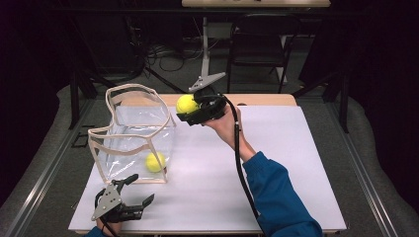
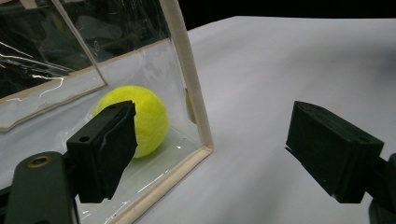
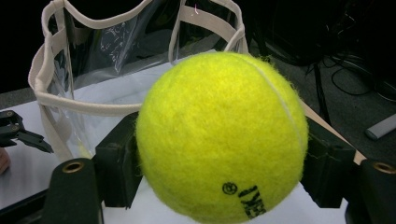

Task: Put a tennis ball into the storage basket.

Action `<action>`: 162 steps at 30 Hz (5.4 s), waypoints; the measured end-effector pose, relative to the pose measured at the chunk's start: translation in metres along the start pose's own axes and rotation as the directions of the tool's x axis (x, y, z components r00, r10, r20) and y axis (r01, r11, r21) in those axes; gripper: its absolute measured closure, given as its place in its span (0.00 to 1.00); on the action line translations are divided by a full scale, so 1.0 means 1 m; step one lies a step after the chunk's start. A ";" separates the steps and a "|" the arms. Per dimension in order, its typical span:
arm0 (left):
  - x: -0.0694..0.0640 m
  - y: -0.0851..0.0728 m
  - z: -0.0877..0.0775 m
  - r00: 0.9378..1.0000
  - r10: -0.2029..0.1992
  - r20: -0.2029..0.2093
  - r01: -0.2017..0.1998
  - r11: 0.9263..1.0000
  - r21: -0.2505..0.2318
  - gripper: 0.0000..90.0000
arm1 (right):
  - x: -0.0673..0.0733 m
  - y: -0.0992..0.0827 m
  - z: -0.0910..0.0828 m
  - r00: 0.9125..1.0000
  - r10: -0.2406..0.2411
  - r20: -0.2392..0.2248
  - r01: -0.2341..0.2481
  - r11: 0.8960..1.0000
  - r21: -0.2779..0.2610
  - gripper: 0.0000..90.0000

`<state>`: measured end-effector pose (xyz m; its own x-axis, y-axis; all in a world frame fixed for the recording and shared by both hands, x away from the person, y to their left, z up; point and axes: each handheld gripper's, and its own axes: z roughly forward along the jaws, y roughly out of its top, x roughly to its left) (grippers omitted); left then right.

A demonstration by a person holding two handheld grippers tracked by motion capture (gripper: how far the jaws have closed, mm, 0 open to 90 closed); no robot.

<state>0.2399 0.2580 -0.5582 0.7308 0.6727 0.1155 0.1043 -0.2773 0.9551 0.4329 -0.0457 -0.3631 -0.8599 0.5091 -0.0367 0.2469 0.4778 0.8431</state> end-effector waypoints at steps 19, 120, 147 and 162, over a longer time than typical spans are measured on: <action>0.000 0.000 0.000 1.000 -0.001 0.001 0.001 1.000 -0.002 0.18 | 0.002 0.013 0.002 1.000 -0.017 0.004 0.017 1.000 -0.004 0.29; 0.000 0.000 -0.001 1.000 -0.005 0.002 0.005 1.000 -0.007 0.18 | 0.035 0.061 0.024 0.995 -0.096 -0.025 0.095 0.994 -0.050 0.29; 0.000 0.000 -0.001 1.000 -0.006 0.002 0.006 1.000 -0.009 0.18 | 0.041 0.060 0.038 0.994 -0.103 -0.039 0.101 0.994 -0.050 0.29; 0.000 0.000 -0.001 1.000 -0.005 0.000 0.005 1.000 -0.010 0.18 | 0.043 0.060 0.044 0.994 -0.100 -0.048 0.098 0.994 -0.042 0.29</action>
<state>0.2391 0.2586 -0.5578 0.7305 0.6739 0.1104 0.1013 -0.2667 0.9584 0.4300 0.0365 -0.3381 -0.9008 0.4239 -0.0945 0.1429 0.4947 0.8572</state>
